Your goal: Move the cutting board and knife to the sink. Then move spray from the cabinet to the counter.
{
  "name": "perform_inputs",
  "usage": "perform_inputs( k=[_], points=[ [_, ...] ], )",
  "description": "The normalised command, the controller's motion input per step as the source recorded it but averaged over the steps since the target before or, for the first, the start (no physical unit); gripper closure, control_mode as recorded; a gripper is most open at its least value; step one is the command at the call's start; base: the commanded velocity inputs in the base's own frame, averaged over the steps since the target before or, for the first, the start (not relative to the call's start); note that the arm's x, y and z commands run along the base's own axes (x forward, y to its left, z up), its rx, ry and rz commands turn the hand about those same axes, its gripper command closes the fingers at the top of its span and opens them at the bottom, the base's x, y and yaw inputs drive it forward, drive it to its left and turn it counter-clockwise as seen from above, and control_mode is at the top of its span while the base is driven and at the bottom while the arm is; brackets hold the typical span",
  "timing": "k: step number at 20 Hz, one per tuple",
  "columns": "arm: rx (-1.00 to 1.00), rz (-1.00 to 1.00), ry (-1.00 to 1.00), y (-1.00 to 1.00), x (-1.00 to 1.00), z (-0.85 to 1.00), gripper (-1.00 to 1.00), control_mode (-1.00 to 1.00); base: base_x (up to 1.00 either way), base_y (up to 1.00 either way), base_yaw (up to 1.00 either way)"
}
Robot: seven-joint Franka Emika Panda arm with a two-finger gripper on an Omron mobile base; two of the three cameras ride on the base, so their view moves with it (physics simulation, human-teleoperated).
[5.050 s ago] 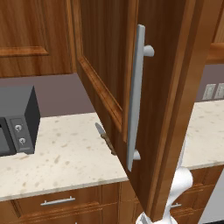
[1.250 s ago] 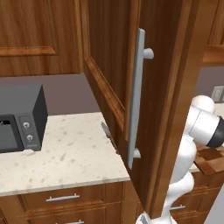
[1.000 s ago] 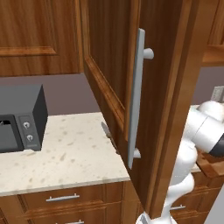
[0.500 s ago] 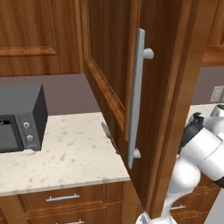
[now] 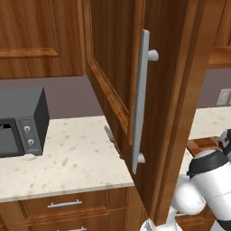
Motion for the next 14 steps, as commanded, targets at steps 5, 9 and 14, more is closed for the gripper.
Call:
perform_inputs(
  k=[5, 9, 14],
  points=[
    [0.24, -0.12, -0.02, -0.48, -0.56, 0.10, -1.00, -1.00, 0.00, 0.00, 0.00],
    [0.20, -0.04, 0.00, -0.05, -0.18, 0.01, -1.00, -1.00, 0.00, 0.00, 0.00],
    [0.20, 0.00, 0.00, 0.03, 0.00, -0.05, -1.00, -1.00, 0.00, 0.00, 0.00]
  ],
)
